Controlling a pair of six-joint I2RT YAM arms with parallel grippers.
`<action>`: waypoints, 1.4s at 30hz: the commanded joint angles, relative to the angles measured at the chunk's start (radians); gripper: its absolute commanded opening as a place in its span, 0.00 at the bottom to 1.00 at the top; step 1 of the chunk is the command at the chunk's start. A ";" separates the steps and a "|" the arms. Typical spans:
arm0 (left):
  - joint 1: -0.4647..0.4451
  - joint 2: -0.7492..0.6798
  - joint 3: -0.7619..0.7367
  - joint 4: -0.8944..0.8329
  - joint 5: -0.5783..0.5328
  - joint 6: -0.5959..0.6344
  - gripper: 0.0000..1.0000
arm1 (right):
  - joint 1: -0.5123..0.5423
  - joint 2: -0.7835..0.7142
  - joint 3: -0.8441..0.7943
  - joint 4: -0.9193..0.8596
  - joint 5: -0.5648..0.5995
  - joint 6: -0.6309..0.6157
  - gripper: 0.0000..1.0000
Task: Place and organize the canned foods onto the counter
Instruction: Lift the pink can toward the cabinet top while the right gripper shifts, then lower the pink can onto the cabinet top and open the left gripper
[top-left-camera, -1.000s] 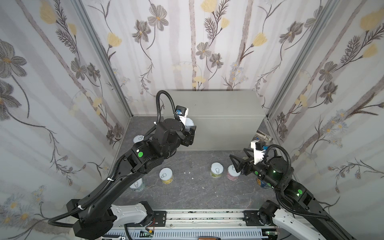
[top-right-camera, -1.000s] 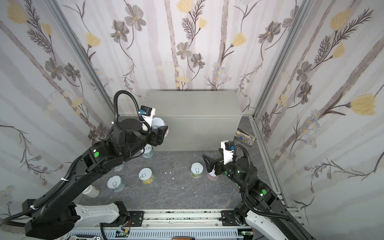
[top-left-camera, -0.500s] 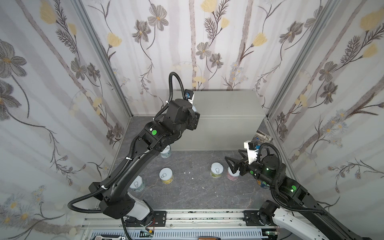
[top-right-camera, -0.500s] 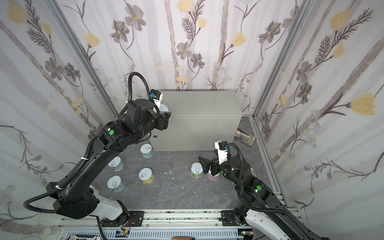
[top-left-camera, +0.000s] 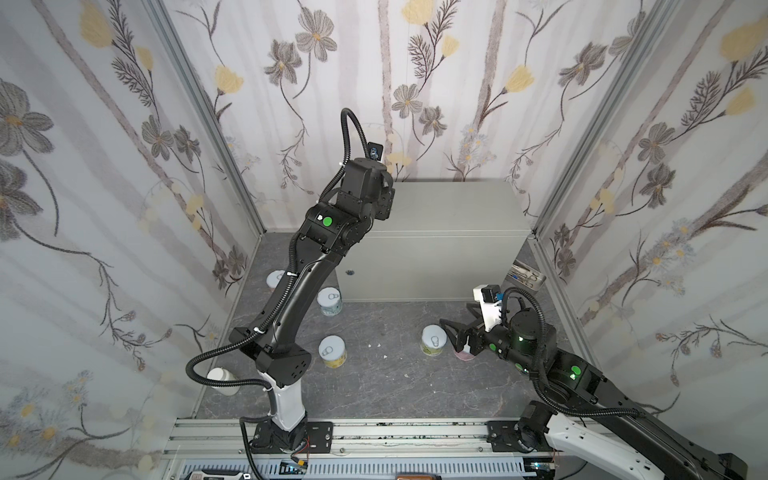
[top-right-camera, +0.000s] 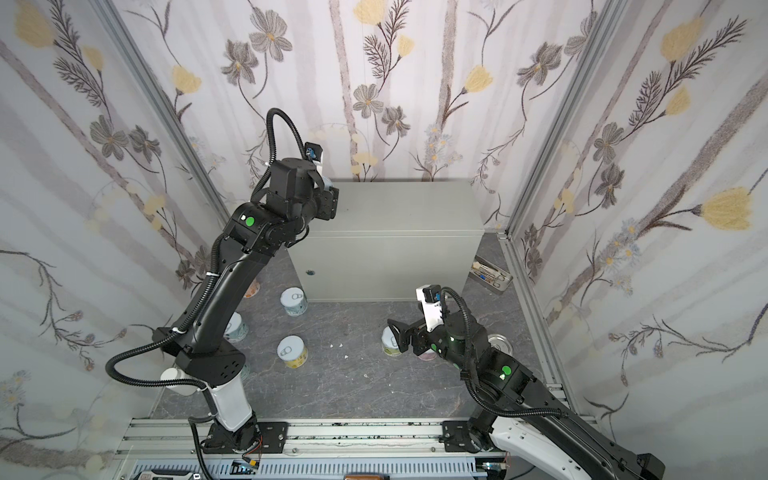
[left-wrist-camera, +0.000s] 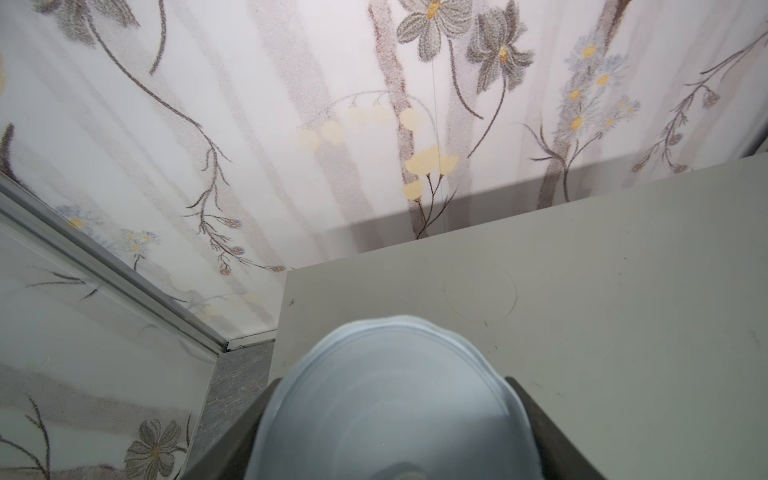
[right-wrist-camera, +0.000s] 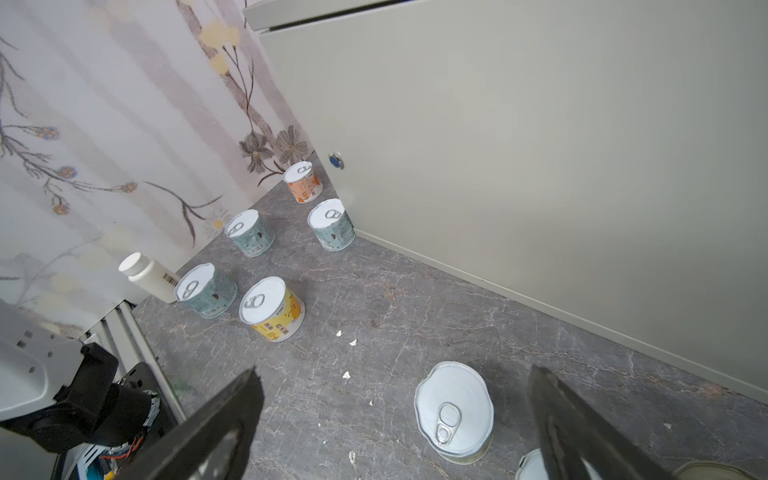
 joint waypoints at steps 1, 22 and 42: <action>0.019 0.046 0.048 0.031 -0.034 0.009 0.66 | 0.019 0.031 -0.011 0.058 0.008 0.006 1.00; 0.168 0.195 0.119 0.032 0.093 -0.065 0.73 | 0.033 0.218 -0.008 0.170 -0.053 -0.033 1.00; 0.194 0.165 0.120 0.045 0.212 -0.096 1.00 | 0.046 0.267 0.018 0.182 -0.059 -0.039 1.00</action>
